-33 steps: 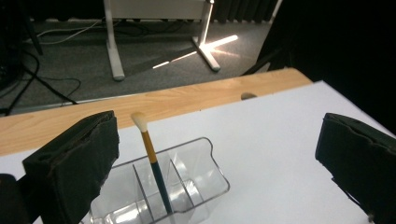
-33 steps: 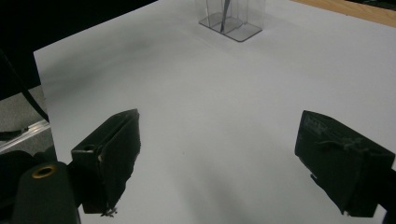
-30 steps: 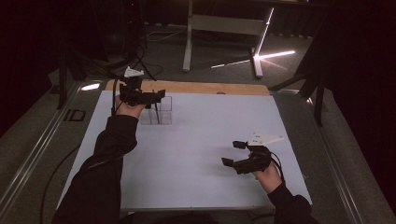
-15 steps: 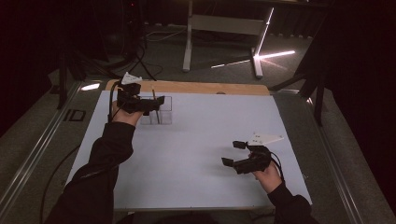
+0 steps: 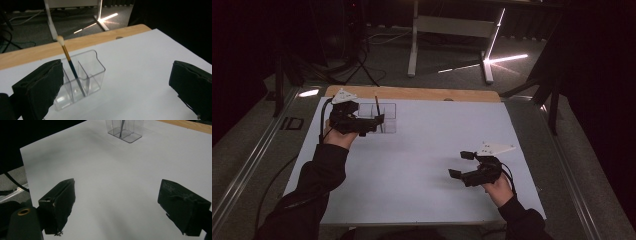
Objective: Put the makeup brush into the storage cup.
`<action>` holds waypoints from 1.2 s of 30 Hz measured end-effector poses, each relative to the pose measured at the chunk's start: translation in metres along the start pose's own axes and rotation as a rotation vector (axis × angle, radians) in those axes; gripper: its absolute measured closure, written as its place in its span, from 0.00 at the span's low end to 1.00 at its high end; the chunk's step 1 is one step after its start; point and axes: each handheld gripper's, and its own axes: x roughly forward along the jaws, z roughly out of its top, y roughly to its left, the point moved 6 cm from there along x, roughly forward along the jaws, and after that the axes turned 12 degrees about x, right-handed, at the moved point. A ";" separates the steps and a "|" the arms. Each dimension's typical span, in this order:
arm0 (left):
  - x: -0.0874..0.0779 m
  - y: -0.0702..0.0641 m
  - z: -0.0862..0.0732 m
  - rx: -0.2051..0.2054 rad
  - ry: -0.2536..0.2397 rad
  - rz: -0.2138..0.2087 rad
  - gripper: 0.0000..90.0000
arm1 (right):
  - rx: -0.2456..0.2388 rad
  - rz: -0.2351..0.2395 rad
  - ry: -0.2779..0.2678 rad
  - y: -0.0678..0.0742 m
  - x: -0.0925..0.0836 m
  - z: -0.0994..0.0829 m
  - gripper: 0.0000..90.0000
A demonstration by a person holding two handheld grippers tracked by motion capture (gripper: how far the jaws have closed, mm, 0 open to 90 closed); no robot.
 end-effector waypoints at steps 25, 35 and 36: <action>-0.032 -0.042 -0.044 0.037 -0.061 -0.073 0.00 | -0.004 -0.007 -0.006 0.000 -0.001 0.001 0.16; -0.037 -0.054 -0.071 0.018 -0.080 -0.170 0.00 | -0.013 -0.006 -0.009 0.001 -0.001 0.001 0.15; -0.036 -0.055 -0.074 0.026 -0.082 -0.169 0.00 | -0.014 -0.006 -0.009 0.001 -0.001 0.001 0.15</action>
